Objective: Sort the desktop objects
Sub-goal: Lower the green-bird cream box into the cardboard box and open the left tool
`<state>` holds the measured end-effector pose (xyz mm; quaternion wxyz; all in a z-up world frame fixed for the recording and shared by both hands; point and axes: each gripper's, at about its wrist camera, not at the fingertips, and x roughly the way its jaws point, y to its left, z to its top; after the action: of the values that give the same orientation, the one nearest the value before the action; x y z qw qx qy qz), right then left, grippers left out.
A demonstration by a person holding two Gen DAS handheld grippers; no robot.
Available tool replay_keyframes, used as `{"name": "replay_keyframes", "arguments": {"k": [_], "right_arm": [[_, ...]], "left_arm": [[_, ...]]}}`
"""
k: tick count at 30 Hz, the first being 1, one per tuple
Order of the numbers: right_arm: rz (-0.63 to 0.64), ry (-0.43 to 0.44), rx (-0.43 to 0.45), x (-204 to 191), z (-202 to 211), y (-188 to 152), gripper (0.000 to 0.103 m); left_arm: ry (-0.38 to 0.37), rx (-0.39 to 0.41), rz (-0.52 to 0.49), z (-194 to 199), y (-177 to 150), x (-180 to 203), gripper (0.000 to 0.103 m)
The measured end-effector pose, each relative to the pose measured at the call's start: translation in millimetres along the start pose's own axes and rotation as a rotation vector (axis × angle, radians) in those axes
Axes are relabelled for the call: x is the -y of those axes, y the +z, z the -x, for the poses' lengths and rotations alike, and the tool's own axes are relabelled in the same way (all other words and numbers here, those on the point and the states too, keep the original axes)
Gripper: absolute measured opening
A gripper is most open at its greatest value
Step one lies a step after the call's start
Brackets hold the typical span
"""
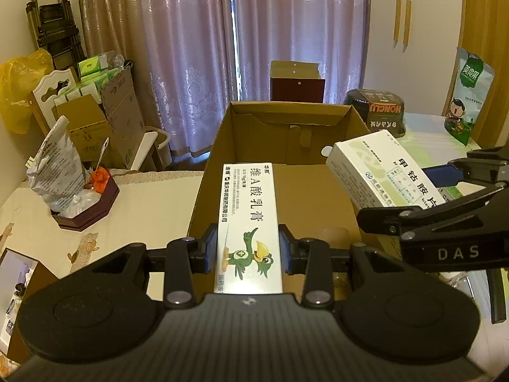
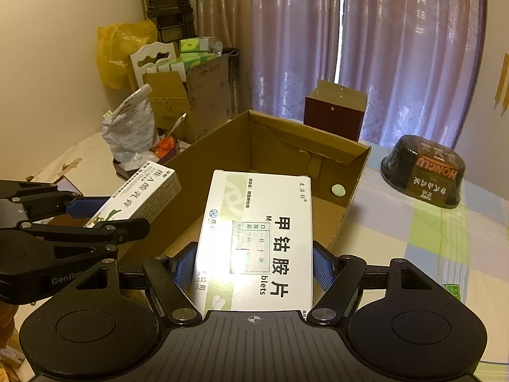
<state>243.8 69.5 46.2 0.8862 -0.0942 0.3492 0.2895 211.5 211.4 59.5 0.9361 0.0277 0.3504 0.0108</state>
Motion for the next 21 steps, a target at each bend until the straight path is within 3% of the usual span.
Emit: {"name": "replay_keyframes", "arguments": {"k": [21], "right_arm": [[-0.004,0.001,-0.005,-2.1,-6.0,-0.5,0.072]], "left_arm": [[0.000,0.005,0.009,-7.3,3.0,-2.0,0.034]]}}
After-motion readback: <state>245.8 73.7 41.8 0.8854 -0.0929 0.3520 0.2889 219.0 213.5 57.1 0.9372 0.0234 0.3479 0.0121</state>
